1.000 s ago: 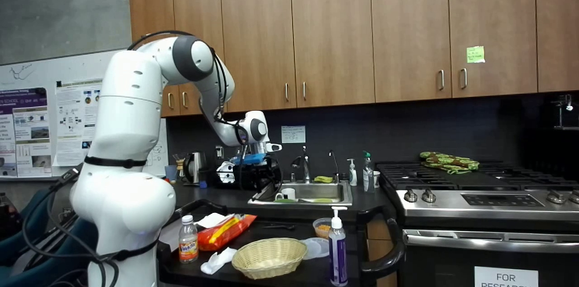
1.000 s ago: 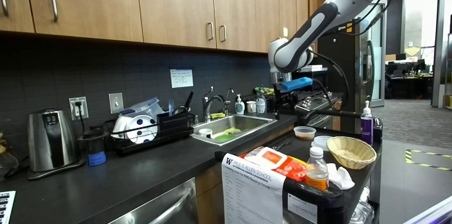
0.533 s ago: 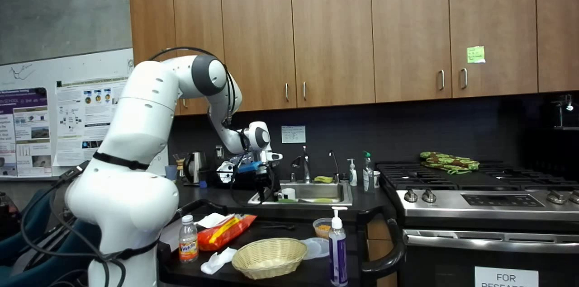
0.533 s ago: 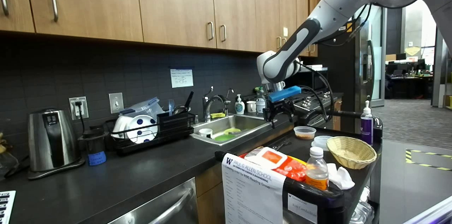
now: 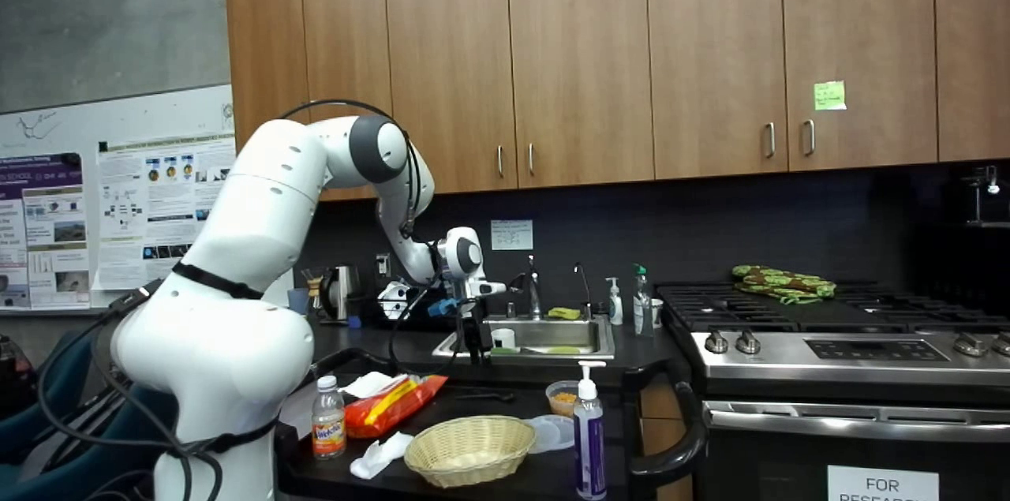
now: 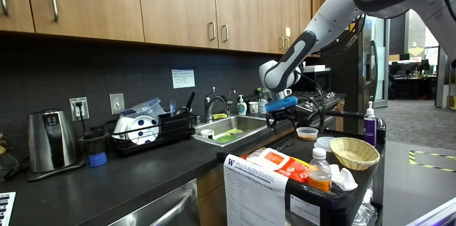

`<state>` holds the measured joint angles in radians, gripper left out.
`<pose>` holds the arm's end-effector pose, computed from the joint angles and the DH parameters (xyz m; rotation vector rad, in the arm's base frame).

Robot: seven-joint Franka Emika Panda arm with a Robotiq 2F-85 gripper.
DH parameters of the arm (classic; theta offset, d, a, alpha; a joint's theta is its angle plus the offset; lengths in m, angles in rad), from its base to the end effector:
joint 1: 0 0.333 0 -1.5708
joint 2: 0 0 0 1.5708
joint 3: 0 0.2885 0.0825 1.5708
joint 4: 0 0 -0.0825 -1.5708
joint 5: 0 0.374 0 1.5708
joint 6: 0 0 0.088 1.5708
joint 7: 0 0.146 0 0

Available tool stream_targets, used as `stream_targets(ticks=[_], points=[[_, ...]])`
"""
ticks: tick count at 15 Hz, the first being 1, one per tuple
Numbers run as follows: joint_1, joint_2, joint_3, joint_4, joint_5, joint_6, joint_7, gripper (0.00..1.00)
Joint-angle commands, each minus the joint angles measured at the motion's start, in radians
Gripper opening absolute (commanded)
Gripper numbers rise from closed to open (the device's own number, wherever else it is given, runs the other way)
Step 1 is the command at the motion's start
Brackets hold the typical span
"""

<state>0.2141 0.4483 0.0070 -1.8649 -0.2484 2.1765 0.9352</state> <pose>0.5887 0.1147 0.2101 2.7948 -0.8017 -0.0135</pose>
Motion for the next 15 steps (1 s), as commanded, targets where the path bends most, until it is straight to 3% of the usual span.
stream_targets(ticks=[1,5,15], points=[[0.034,0.059,-0.039,0.047,-0.001,0.072,0.160,1.00],[0.063,0.095,-0.071,0.060,-0.018,0.111,0.299,1.00],[0.075,0.093,-0.081,0.031,-0.012,0.027,0.494,1.00]])
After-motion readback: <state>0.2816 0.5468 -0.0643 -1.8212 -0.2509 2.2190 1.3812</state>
